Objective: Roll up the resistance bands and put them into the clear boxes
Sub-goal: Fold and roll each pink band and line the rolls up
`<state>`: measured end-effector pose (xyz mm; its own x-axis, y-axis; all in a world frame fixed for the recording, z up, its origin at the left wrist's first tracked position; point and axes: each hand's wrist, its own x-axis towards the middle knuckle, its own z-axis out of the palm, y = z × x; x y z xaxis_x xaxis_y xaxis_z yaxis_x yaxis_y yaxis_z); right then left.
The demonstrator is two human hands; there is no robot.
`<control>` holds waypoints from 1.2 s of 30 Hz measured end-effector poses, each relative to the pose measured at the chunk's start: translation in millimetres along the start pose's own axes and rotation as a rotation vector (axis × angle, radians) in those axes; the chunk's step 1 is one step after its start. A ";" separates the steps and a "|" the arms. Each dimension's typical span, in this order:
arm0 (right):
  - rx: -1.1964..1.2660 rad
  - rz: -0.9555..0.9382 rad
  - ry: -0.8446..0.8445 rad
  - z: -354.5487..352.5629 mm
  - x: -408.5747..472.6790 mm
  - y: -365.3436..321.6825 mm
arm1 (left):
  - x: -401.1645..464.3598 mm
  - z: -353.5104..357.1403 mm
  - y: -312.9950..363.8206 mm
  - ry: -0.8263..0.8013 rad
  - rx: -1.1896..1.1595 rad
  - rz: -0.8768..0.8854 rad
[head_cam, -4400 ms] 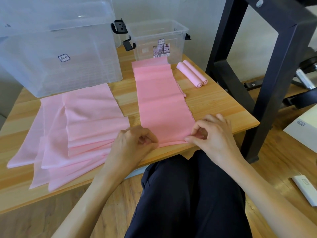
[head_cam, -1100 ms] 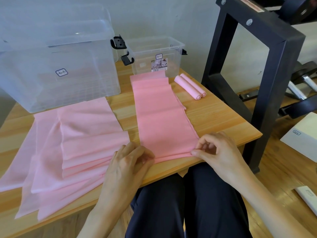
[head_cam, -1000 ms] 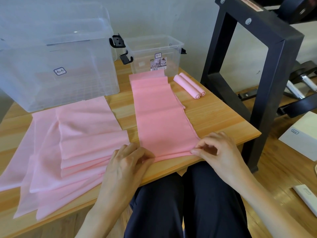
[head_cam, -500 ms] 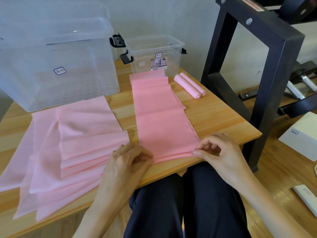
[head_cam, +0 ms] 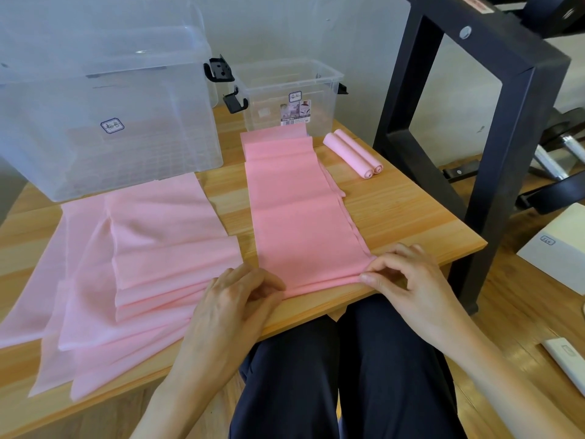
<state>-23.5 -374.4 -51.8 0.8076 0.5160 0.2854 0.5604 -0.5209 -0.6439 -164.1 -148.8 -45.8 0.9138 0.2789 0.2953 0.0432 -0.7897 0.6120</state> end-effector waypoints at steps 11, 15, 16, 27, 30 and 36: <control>0.074 -0.052 0.077 2.0 -0.1 3.7 | -1.2 1.7 -2.8 0.051 0.045 0.012; 0.025 -0.048 0.019 -1.9 -0.6 3.9 | -4.4 -0.6 0.2 0.027 0.041 -0.004; 0.032 -0.039 0.005 -3.5 -0.6 2.9 | -4.8 -1.1 0.7 0.016 0.031 -0.016; 0.129 -0.052 0.013 -3.0 0.2 3.5 | -8.8 0.6 2.9 0.052 0.059 -0.026; 0.082 -0.054 -0.028 -6.4 2.3 2.2 | -8.4 -0.5 4.6 0.042 0.047 -0.020; 0.064 -0.023 -0.045 -6.4 3.7 -1.9 | -9.3 -1.4 2.0 0.041 0.065 -0.030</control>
<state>-20.4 -375.9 -44.9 0.7850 0.5580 0.2692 0.5644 -0.4648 -0.6823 -173.1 -152.3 -46.3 0.8946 0.3237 0.3081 0.0975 -0.8142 0.5723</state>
